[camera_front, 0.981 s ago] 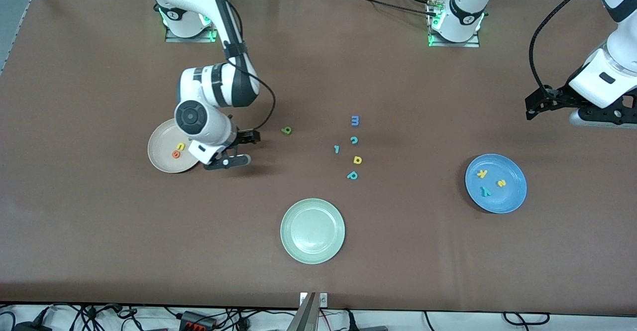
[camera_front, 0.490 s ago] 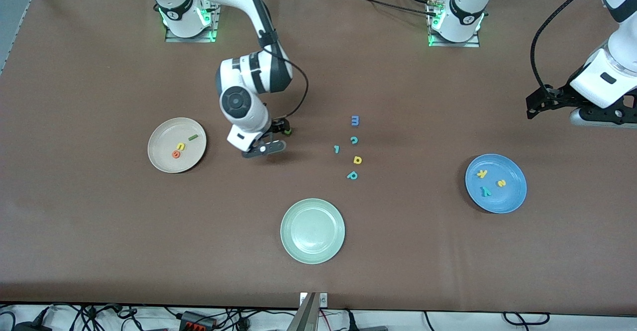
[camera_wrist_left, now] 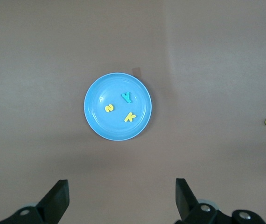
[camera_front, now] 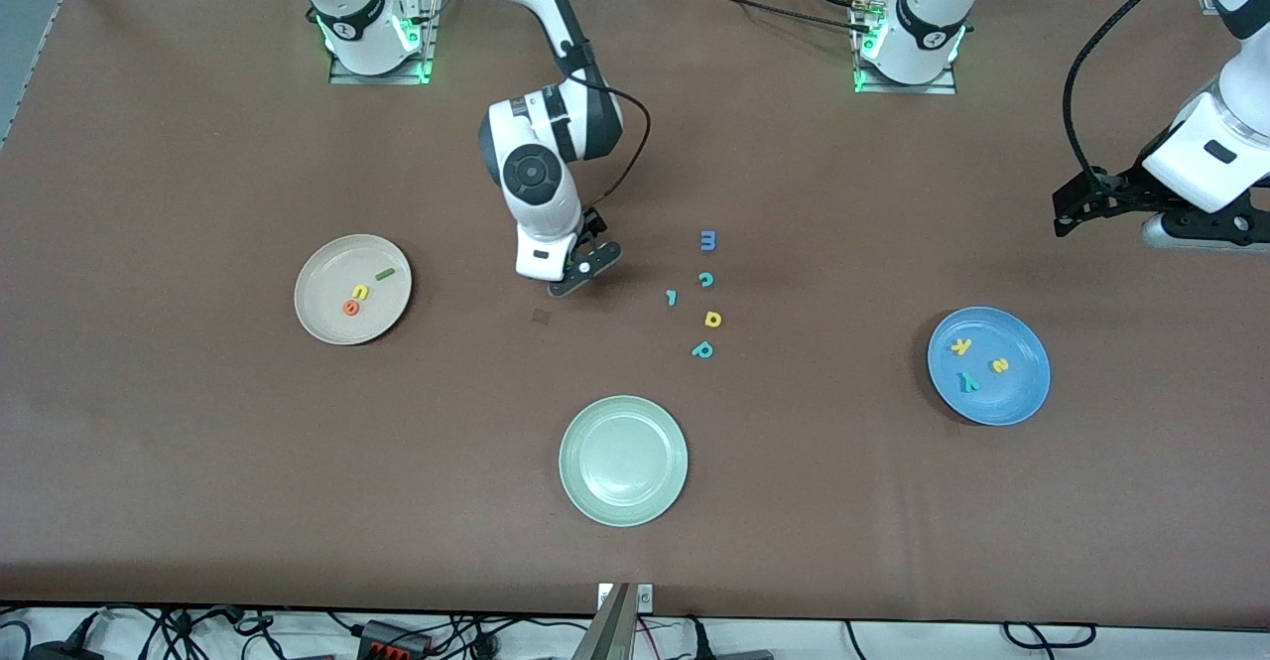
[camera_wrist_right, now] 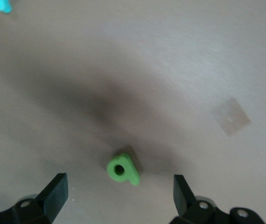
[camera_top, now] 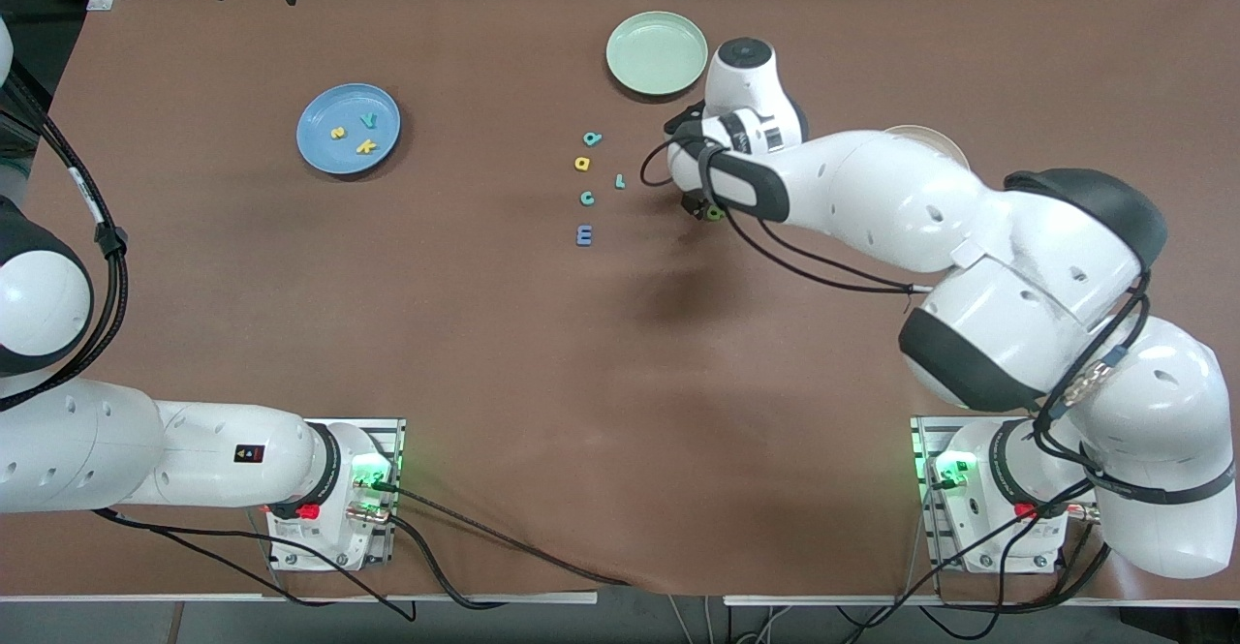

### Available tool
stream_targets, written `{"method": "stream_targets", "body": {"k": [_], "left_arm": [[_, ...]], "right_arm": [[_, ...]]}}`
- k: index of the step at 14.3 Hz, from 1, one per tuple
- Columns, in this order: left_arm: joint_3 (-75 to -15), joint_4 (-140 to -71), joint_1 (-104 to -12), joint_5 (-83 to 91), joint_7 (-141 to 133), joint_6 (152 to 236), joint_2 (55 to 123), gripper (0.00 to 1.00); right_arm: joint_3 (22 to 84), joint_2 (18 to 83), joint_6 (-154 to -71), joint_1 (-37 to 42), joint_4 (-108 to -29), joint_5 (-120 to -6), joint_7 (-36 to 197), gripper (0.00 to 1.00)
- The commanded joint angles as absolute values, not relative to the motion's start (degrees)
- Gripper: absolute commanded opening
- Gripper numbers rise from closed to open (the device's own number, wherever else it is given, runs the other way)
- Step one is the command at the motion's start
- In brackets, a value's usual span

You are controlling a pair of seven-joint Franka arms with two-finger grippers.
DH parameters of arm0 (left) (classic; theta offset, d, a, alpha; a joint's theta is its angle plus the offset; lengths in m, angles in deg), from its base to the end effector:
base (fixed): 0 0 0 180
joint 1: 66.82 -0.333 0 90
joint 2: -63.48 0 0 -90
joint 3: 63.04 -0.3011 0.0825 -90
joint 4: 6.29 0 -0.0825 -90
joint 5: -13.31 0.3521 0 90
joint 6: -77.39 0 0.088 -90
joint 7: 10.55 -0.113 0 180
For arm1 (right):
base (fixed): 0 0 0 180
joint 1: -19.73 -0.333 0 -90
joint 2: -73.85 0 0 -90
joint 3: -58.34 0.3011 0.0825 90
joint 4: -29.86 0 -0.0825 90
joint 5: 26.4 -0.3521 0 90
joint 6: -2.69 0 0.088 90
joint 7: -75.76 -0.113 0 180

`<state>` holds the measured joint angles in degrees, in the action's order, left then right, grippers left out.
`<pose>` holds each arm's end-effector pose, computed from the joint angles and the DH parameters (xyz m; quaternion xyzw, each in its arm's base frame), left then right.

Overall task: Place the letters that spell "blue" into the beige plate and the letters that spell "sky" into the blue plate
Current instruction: 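Move the right gripper over the green d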

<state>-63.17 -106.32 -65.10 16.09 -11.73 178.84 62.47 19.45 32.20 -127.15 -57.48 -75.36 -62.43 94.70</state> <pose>0.5305 -0.0102 0.5527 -0.9991 0.0285 -0.0213 0.0238 0.4460 0.4040 0.1996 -0.9439 -0.3282 0.0368 0.0033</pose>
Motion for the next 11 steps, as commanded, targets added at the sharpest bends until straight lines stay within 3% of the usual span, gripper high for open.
{"method": "stream_targets", "body": {"k": [1,7,11], "left_arm": [[-62.9,-104.5,-65.8,14.9,-12.9,177.6,62.9,1.0],[-62.8,-104.4,-65.8,14.8,-12.5,177.6,62.9,1.0],[-62.8,-104.3,-65.8,14.9,-13.0,177.7,62.9,1.0]], "right_arm": [[18.7,31.3,-129.1,-58.7,-75.9,-63.4,99.9,0.95],[18.6,31.3,-129.1,-58.3,-76.0,-63.0,108.7,0.64],[18.6,31.2,-129.1,-58.7,-76.8,-62.1,110.0,0.63]]}}
